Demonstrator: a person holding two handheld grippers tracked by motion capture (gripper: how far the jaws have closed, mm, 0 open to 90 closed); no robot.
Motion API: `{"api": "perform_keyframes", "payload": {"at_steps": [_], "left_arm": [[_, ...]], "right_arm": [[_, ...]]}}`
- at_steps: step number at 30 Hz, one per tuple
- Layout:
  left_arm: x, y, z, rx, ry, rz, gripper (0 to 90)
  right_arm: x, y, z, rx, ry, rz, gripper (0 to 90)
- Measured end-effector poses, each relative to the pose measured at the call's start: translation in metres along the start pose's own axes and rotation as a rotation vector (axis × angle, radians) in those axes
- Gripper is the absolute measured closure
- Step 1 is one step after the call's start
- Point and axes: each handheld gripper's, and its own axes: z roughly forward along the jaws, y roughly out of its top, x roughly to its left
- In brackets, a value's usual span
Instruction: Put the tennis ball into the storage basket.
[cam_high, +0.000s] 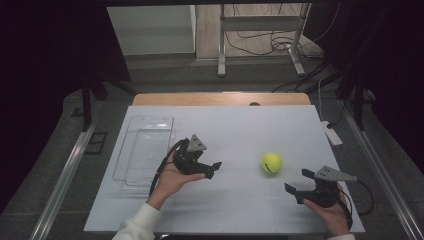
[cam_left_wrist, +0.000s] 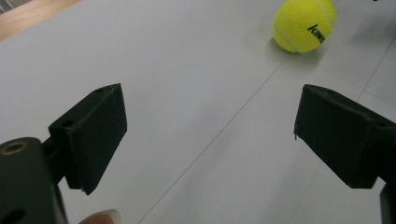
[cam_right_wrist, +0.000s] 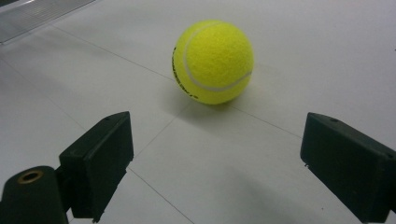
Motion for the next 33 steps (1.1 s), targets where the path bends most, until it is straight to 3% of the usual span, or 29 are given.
{"api": "perform_keyframes", "payload": {"at_steps": [33], "left_arm": [[-0.004, 0.020, 0.023, 0.030, -0.046, 0.018, 9.8]], "right_arm": [[-0.001, -0.001, 0.001, 0.005, 0.001, 0.001, 9.6]]}}
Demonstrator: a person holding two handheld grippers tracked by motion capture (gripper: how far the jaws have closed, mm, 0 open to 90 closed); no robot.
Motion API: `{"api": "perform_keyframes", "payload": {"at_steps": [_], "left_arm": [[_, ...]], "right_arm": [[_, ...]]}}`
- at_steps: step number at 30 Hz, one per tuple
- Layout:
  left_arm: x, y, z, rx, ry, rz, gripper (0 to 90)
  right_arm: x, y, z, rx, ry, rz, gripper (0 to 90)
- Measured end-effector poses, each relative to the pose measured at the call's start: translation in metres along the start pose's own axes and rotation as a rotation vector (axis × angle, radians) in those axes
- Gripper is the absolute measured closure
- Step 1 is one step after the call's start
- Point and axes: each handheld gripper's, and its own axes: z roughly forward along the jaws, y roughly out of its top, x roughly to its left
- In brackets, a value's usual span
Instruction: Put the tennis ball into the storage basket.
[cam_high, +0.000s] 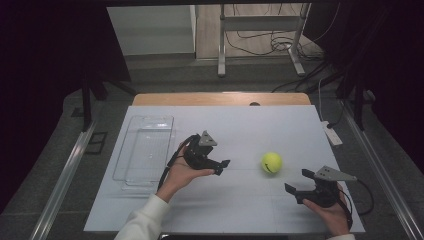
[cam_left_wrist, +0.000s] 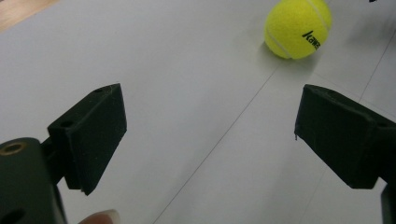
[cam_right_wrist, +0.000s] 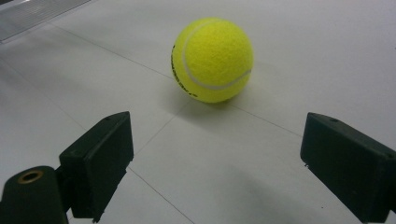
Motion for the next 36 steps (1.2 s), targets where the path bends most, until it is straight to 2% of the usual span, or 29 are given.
{"api": "perform_keyframes", "payload": {"at_steps": [17, 24, 36], "left_arm": [[-0.003, 0.014, 0.012, 0.013, -0.029, 0.003, 9.8], [-0.005, 0.021, 0.018, 0.024, -0.040, 0.018, 9.8], [-0.006, 0.028, 0.023, 0.023, -0.055, 0.014, 9.8]], "right_arm": [[0.000, 0.000, 0.000, 0.001, 0.002, -0.002, 9.6], [0.000, 0.000, 0.000, 0.001, 0.001, -0.002, 9.6], [0.000, 0.000, 0.000, 0.002, 0.002, -0.003, 9.6]]}}
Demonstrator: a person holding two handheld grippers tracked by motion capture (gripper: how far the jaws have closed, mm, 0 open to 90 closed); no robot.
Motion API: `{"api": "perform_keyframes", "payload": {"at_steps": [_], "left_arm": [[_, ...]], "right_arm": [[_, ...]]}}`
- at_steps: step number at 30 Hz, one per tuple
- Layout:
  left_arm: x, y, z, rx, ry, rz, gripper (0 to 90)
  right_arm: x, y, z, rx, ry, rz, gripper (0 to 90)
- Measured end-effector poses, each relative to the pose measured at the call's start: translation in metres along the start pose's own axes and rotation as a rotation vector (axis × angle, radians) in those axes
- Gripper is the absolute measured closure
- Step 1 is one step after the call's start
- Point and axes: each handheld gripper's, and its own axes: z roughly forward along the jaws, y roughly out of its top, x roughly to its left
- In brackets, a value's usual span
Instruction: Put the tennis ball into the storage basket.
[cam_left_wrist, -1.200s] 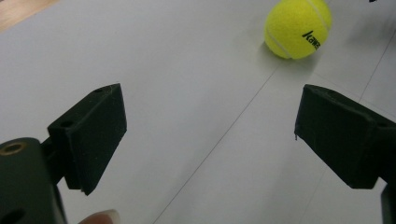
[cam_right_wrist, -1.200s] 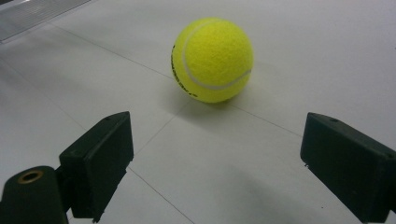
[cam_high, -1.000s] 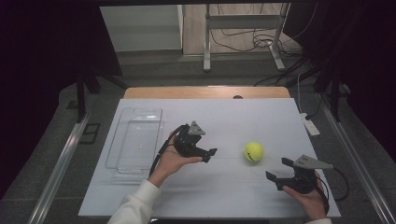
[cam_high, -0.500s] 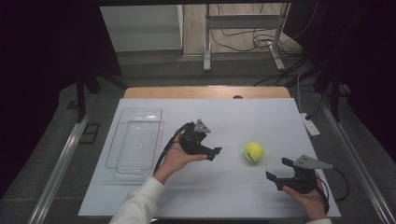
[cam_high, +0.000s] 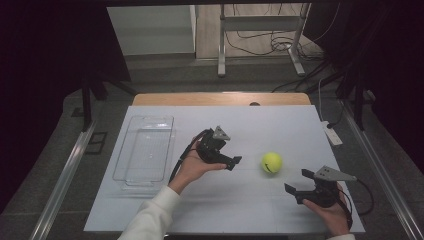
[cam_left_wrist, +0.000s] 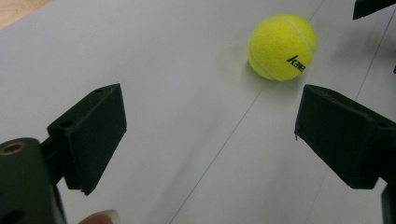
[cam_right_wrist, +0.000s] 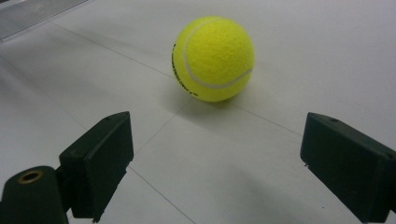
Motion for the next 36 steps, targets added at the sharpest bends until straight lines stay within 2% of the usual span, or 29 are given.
{"api": "perform_keyframes", "payload": {"at_steps": [14, 27, 36], "left_arm": [[-0.002, 0.010, 0.010, 0.002, -0.023, -0.003, 9.8], [-0.007, 0.021, 0.018, 0.013, -0.036, 0.018, 9.8], [-0.008, 0.026, 0.025, 0.013, -0.054, 0.013, 9.8]], "right_arm": [[0.000, 0.000, 0.000, 0.004, 0.000, 0.002, 9.6], [0.000, 0.000, 0.000, 0.004, 0.003, 0.003, 9.5], [0.000, 0.000, 0.000, 0.004, 0.002, 0.002, 9.6]]}}
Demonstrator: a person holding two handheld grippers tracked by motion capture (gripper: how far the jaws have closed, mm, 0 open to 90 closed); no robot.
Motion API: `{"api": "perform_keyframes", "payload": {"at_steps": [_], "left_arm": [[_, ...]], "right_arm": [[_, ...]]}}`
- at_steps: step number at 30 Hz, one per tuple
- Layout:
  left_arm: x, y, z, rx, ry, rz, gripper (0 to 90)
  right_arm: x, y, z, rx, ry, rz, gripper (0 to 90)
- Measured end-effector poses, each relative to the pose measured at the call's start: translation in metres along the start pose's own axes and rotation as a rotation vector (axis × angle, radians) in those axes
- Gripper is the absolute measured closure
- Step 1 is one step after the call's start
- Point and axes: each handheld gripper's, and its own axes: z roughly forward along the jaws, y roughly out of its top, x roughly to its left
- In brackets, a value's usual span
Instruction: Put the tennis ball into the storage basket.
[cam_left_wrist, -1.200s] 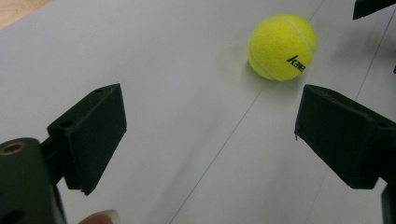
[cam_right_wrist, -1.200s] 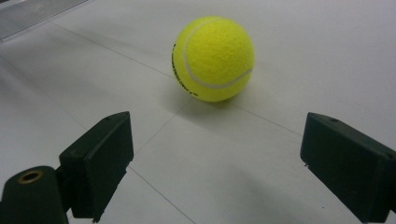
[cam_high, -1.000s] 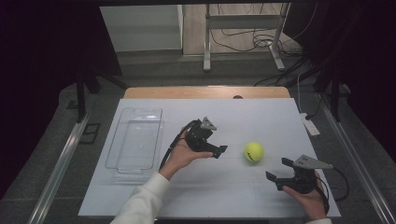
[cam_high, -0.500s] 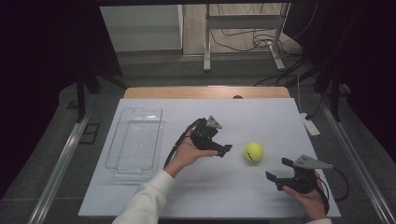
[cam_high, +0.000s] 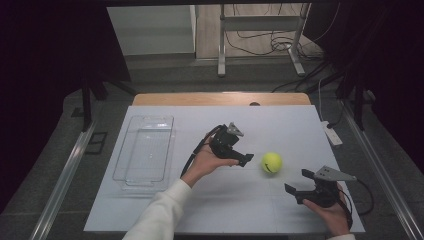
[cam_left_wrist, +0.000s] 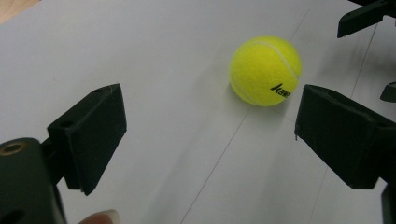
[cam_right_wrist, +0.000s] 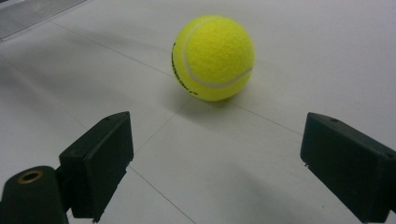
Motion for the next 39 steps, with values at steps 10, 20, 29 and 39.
{"api": "perform_keyframes", "payload": {"at_steps": [10, 20, 29, 39], "left_arm": [[0.000, 0.006, 0.004, 0.002, -0.008, 0.002, 9.9], [0.000, 0.012, 0.010, 0.009, -0.020, 0.000, 9.9], [0.000, 0.016, 0.015, 0.008, -0.034, -0.009, 9.9], [-0.001, 0.022, 0.023, 0.022, -0.044, 0.002, 9.9]], "right_arm": [[0.000, 0.000, 0.000, 0.000, 0.000, 0.000, 9.5], [0.000, 0.000, 0.000, 0.004, -0.002, 0.000, 9.5], [0.000, 0.000, 0.001, 0.000, 0.000, -0.002, 9.5], [0.000, 0.000, 0.001, 0.000, 0.003, -0.002, 9.5]]}}
